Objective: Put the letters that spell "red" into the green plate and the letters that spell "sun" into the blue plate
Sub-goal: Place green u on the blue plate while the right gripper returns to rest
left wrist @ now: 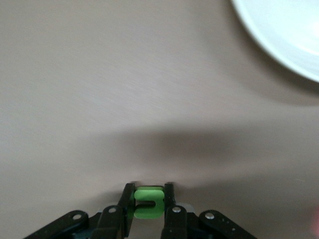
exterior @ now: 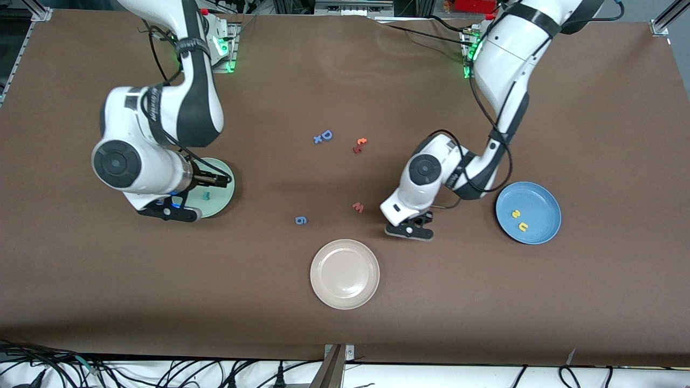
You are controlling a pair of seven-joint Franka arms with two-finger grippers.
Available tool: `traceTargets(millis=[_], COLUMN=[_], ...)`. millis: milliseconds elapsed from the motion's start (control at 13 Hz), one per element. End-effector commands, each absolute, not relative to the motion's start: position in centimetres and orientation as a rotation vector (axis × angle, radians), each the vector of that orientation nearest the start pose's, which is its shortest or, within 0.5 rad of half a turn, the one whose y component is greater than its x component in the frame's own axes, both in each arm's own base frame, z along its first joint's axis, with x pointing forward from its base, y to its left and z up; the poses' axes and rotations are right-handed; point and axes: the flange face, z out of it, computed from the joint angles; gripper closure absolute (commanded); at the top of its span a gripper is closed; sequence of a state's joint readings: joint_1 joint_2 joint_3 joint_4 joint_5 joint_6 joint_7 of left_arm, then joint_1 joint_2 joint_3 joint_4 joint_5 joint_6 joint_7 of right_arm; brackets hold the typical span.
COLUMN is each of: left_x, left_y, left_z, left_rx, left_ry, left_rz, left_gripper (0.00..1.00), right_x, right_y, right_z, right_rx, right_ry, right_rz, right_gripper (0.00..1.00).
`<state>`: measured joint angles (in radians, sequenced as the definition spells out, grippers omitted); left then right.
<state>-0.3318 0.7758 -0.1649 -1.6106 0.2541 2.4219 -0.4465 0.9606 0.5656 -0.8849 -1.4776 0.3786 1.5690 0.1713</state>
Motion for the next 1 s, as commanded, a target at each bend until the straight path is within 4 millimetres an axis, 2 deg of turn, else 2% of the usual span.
traceTargets(millis=[0,230,461,614,921], left_x=[64.2,66.4,66.9,66.4,63.9], left_y=[-26.4,-20.0,-15.4,-12.5,-8.8], left_z=[19.0,20.6,23.3,26.0,27.4], left_rx=[-3.067,-3.042,-3.082,-3.075,-3.065], left_ry=[0.453,0.606,0.713,0.758,0.803], left_rz=[-0.075,-0.037,0.077,0.165,0.214], left_gripper=[0.83,0.82,0.81,0.79,0.79], right_x=[61.7,61.7,60.8,59.7,56.7], right_y=[16.0,13.8,12.4,10.9,7.4], right_z=[45.1,47.6,49.5,51.7,55.0], right_rx=[-3.180,-3.152,-3.166,-3.186,-3.161], right_ry=[0.035,-0.063,-0.127,-0.120,-0.059], right_rz=[0.388,0.341,0.304,0.233,0.111], right_gripper=[0.00,0.00,0.00,0.00,0.00])
